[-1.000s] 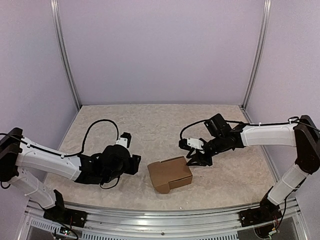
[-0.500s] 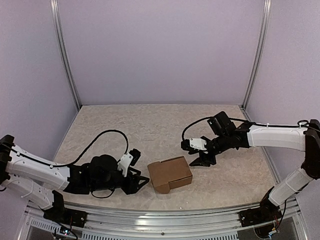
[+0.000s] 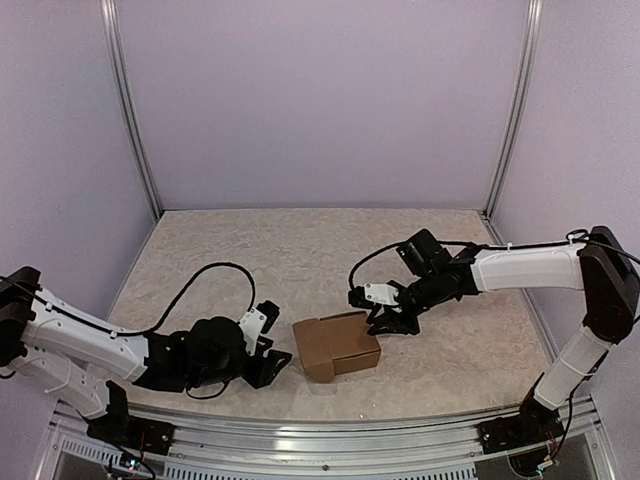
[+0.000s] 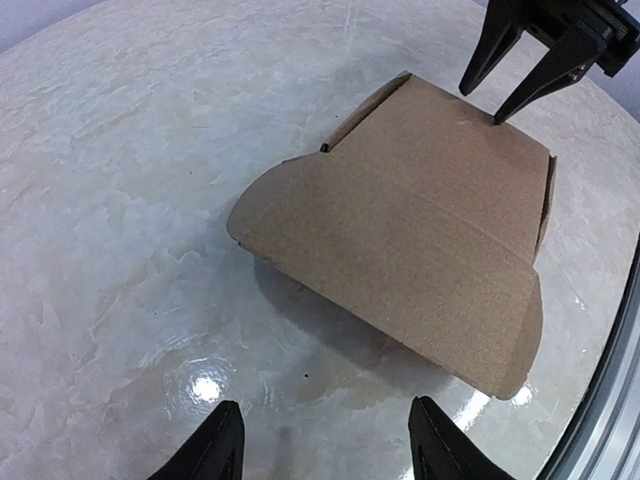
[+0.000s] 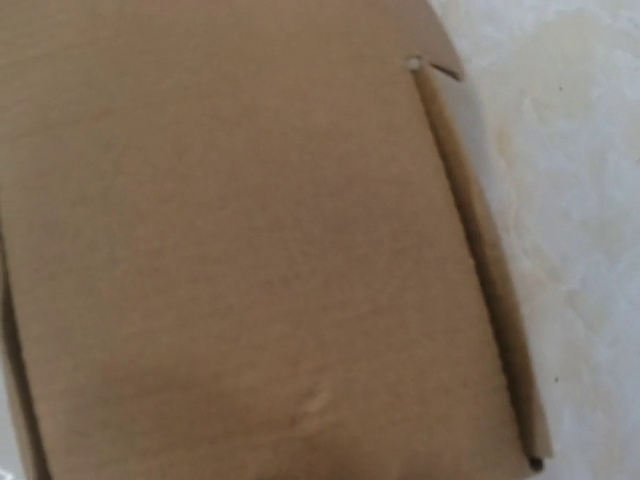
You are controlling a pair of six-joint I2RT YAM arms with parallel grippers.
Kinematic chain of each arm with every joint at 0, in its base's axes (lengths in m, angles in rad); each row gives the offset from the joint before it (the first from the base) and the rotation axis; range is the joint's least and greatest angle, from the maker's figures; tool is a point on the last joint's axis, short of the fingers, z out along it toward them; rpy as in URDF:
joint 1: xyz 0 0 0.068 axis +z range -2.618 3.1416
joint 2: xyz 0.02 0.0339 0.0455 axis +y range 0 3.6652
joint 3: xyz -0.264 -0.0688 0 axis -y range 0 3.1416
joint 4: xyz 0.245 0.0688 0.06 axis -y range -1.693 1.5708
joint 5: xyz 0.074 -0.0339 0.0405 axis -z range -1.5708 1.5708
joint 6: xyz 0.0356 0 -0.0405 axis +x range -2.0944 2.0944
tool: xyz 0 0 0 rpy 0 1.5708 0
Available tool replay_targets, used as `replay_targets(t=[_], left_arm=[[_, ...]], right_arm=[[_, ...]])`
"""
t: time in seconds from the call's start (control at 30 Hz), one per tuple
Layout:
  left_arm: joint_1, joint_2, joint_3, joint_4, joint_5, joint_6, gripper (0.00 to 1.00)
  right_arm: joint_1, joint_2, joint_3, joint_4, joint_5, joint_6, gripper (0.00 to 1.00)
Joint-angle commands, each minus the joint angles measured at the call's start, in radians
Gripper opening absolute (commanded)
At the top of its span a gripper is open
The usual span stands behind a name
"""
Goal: Fold the paper box
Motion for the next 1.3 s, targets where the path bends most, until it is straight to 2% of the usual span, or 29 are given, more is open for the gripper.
replay_targets(t=[0.0, 0.13, 0.4, 0.63, 0.77, 0.83, 0.97, 1.07, 1.2, 1.27], left_arm=[[0.005, 0.005, 0.003, -0.023, -0.092, -0.036, 0.54], [0.004, -0.046, -0.036, -0.024, -0.157, -0.059, 0.54], [0.01, -0.186, -0.165, 0.107, -0.208, -0.041, 0.54], [0.021, -0.112, -0.151, 0.124, -0.175, -0.054, 0.54], [0.036, 0.016, -0.093, 0.128, -0.146, -0.066, 0.53], [0.019, 0.061, -0.072, 0.123, -0.157, -0.067, 0.52], [-0.006, 0.057, -0.067, 0.122, -0.176, -0.076, 0.52], [-0.007, 0.035, -0.086, 0.129, -0.189, -0.082, 0.52], [-0.005, 0.029, -0.082, 0.096, -0.222, -0.086, 0.52], [-0.005, 0.028, -0.074, 0.069, -0.23, -0.096, 0.52]], right_arm=[[-0.004, 0.046, 0.004, -0.025, 0.016, -0.011, 0.24], [-0.048, 0.064, -0.006, -0.042, 0.023, -0.038, 0.23], [-0.097, 0.028, -0.014, -0.034, 0.02, -0.054, 0.24], [-0.105, 0.053, 0.007, -0.007, 0.007, -0.044, 0.26], [-0.107, 0.064, 0.025, -0.006, 0.0, -0.026, 0.26], [-0.109, 0.034, 0.033, -0.011, -0.001, -0.02, 0.26], [-0.094, -0.044, 0.061, -0.027, -0.068, 0.004, 0.28], [-0.051, -0.036, 0.09, -0.042, -0.083, 0.002, 0.24], [-0.023, 0.069, 0.161, -0.105, -0.117, -0.013, 0.1], [-0.019, 0.124, 0.186, -0.138, -0.142, -0.021, 0.07]])
